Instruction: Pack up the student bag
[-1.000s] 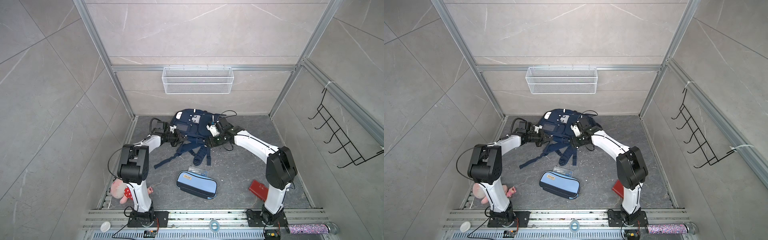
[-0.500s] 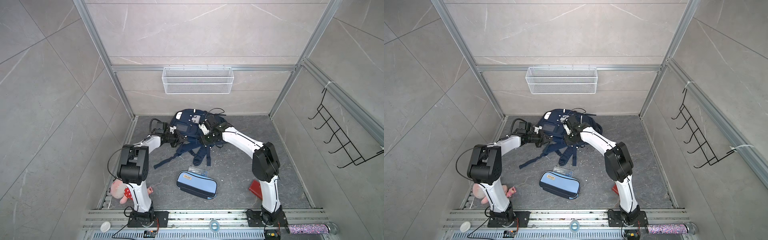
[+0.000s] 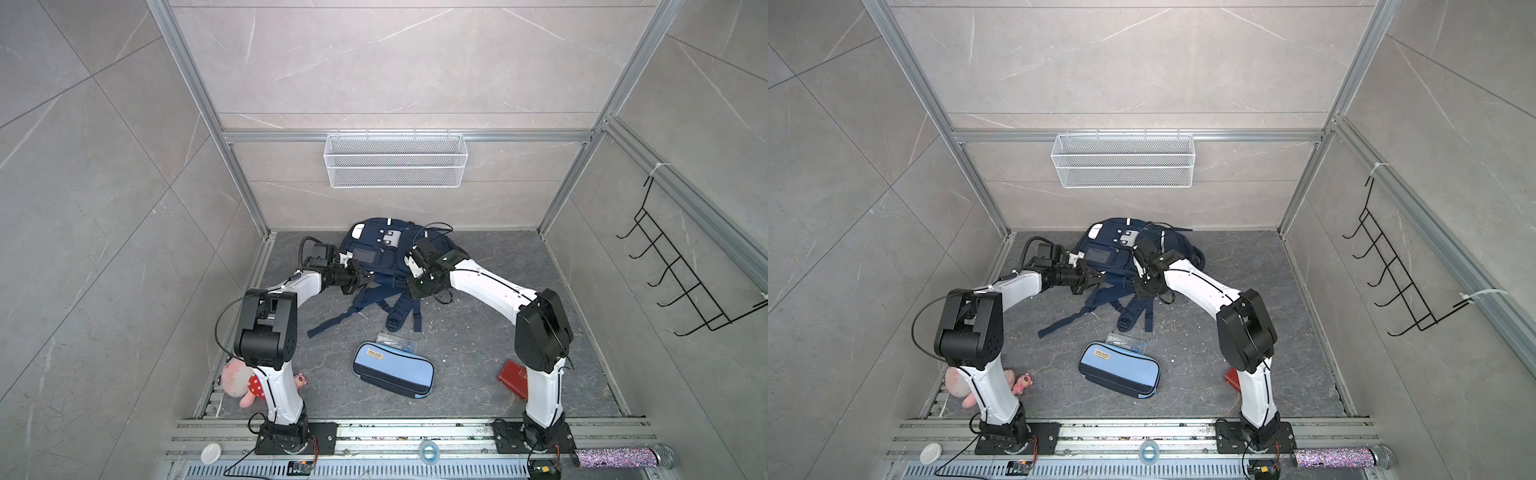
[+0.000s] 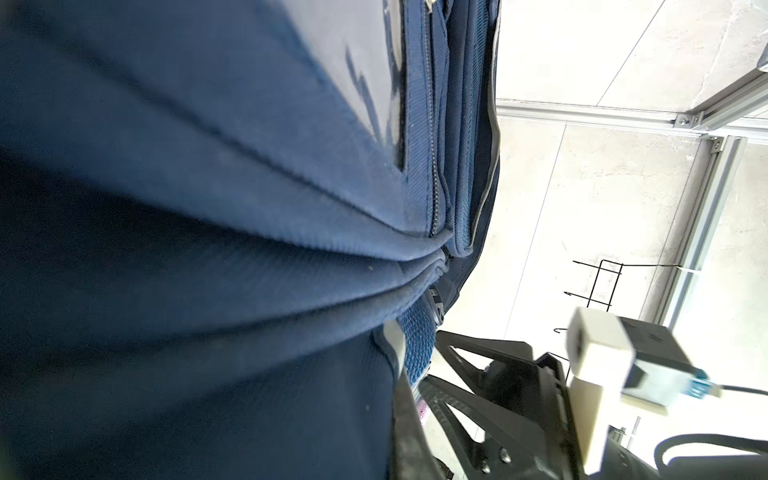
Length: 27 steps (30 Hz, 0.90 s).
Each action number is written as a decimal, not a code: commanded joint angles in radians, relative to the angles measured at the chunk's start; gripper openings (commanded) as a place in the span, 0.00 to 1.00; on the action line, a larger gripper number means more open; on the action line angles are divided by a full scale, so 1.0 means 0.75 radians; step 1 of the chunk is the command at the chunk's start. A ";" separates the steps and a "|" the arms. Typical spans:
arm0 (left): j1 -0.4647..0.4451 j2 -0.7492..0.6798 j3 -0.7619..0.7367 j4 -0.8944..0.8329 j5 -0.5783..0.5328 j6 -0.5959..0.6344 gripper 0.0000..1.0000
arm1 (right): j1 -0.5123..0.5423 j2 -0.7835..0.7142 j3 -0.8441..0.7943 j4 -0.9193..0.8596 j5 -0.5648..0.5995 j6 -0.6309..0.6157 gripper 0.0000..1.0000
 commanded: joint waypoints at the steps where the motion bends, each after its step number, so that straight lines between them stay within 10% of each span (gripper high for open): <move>1: 0.006 -0.084 0.079 0.066 0.105 -0.016 0.00 | -0.022 0.077 0.064 0.044 -0.034 0.070 0.46; 11: 0.005 -0.093 0.076 0.076 0.104 -0.035 0.00 | -0.053 0.333 0.386 -0.047 -0.033 0.050 0.39; 27: 0.006 -0.098 0.060 0.091 0.117 -0.043 0.00 | -0.060 0.244 0.278 0.036 0.034 -0.021 0.07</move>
